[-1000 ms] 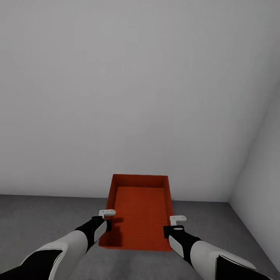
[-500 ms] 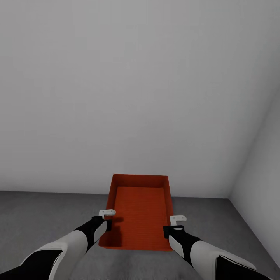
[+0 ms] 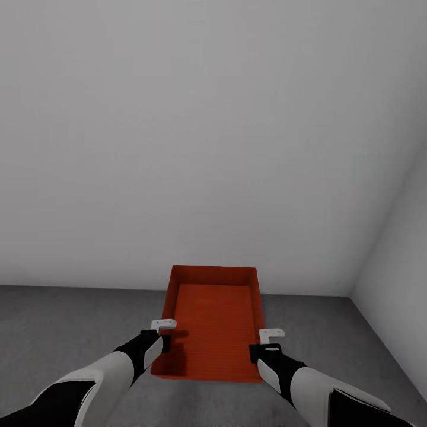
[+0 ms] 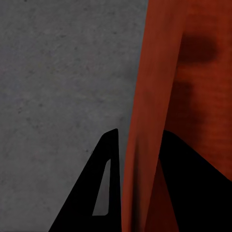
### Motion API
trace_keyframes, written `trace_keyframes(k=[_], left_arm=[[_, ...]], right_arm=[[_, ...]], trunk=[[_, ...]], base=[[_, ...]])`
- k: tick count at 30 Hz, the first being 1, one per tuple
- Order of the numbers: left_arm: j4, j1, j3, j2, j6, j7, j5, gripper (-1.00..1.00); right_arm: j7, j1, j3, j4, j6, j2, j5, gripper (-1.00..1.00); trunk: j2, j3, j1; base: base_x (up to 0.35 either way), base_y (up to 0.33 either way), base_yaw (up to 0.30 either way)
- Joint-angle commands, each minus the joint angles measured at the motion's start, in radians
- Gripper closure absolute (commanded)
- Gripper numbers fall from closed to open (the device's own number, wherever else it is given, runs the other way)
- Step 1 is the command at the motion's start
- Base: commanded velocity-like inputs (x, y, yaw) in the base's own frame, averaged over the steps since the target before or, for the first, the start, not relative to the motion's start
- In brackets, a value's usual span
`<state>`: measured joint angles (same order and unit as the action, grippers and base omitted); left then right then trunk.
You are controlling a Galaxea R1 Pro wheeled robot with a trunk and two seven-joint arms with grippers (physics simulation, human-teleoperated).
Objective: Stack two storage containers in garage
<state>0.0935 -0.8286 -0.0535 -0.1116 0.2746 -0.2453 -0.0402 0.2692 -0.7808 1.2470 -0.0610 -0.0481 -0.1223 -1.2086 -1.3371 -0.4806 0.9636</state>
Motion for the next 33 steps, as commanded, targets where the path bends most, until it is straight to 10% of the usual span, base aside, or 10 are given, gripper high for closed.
trace_keyframes(k=[1, 33], left_arm=[[-0.001, 0.000, 0.003, 0.000, 0.015, -0.006, -0.020, 1.00], [-0.001, 0.000, 0.003, -0.001, 0.015, -0.006, -0.019, 1.00]], right_arm=[[0.019, -0.002, -0.008, 0.021, -0.001, 0.001, 0.023, 1.00], [0.019, -0.002, -0.007, 0.021, -0.001, 0.001, 0.023, 1.00]], trunk=[[-0.008, -0.006, 0.004], [-0.232, -0.157, 0.127]], base=[[0.000, 0.000, 0.000], [0.000, 0.000, 0.000]])
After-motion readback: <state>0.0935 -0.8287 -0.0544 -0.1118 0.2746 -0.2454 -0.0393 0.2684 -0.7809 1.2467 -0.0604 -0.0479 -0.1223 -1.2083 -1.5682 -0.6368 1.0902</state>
